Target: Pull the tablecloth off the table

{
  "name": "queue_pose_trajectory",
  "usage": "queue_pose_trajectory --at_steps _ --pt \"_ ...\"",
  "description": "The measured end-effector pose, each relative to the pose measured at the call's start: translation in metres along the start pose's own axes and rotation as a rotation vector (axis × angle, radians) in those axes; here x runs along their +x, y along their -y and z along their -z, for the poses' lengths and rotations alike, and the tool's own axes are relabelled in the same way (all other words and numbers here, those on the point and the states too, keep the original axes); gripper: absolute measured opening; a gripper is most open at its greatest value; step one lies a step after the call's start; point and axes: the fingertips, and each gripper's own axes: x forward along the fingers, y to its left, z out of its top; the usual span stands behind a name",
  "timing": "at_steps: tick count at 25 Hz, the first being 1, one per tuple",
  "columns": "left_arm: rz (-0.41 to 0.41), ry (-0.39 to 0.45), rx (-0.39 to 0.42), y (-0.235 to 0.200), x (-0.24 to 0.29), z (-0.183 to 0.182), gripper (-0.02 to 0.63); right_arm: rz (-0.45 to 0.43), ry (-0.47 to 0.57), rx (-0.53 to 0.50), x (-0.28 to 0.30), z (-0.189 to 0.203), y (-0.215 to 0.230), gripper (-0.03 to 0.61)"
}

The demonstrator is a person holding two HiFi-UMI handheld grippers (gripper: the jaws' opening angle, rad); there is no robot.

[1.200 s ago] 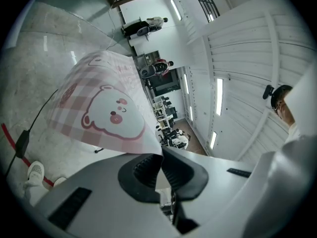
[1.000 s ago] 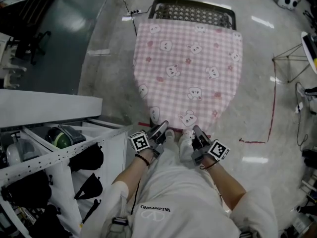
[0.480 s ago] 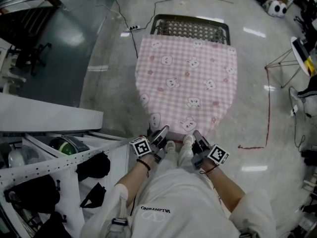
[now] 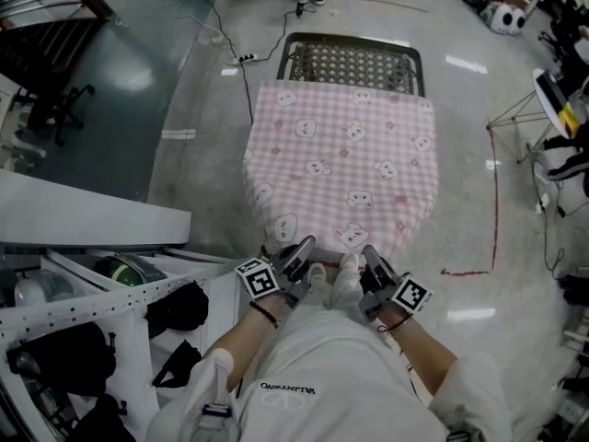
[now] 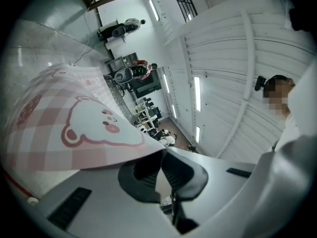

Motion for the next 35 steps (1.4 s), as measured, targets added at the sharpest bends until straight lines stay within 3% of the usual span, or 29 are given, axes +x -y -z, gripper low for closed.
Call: queue_pose_trajectory --at_steps 8,17,28,35 --pt "0.082 0.066 0.008 0.04 0.004 -0.029 0.002 -0.066 0.064 -0.051 -0.002 -0.019 -0.045 0.014" --pt "0.14 0.066 0.06 0.087 -0.006 -0.046 0.002 -0.135 0.08 -0.103 -0.018 -0.021 -0.094 0.014" --pt "0.193 0.07 0.086 0.131 -0.019 -0.066 0.002 -0.186 0.088 -0.093 -0.03 -0.02 -0.14 0.012" --pt "0.268 0.078 0.077 0.168 -0.024 -0.071 0.003 -0.209 0.122 -0.084 -0.048 -0.026 -0.171 0.012"
